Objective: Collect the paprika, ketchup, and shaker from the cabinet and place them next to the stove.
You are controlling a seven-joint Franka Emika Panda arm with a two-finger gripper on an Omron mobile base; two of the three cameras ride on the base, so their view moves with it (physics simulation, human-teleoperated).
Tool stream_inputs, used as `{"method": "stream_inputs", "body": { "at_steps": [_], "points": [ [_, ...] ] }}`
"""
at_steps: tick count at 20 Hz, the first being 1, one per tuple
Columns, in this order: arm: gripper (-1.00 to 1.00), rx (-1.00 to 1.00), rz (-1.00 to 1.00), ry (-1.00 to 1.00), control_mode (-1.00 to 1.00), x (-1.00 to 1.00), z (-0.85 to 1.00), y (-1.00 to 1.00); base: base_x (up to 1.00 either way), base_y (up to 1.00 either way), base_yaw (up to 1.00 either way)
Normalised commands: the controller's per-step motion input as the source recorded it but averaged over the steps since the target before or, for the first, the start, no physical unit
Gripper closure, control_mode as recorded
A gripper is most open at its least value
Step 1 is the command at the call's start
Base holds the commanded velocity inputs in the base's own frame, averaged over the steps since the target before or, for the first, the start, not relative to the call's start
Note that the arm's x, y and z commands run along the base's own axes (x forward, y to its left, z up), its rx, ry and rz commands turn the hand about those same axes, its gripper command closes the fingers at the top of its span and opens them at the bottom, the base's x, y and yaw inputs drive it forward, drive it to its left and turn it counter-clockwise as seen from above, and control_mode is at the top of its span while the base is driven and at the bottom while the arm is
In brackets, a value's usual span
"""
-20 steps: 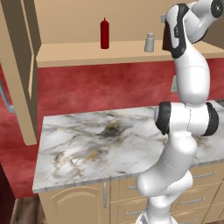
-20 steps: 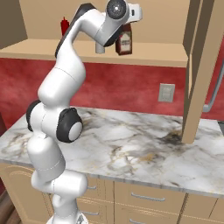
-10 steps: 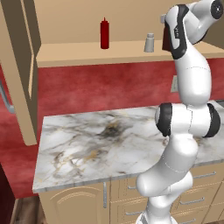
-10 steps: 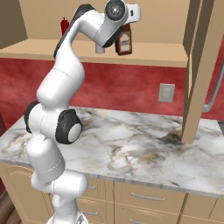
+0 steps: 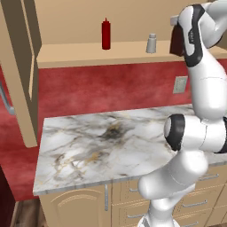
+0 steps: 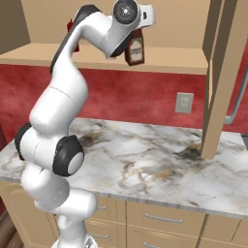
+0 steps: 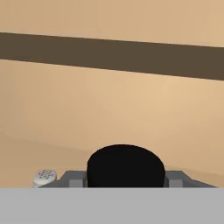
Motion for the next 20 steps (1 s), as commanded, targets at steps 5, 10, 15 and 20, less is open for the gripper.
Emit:
{"method": "stream_inputs", "body": {
  "at_steps": [5,10,15,20],
  "points": [
    [1.00,0.00,0.00,-0.02,-1.00,-1.00,-0.25,-0.01,0.00,0.00,0.00],
    [1.00,0.00,0.00,-0.05,-1.00,-1.00,-0.24,0.00,0.00,0.00,0.00],
    [1.00,0.00,0.00,-0.03,-1.00,-1.00,-0.32,0.00,0.00,0.00,0.00],
    [1.00,0.00,0.00,0.00,-1.00,-0.94,-0.40,0.00,0.00,0.00,0.00]
  ]
}}
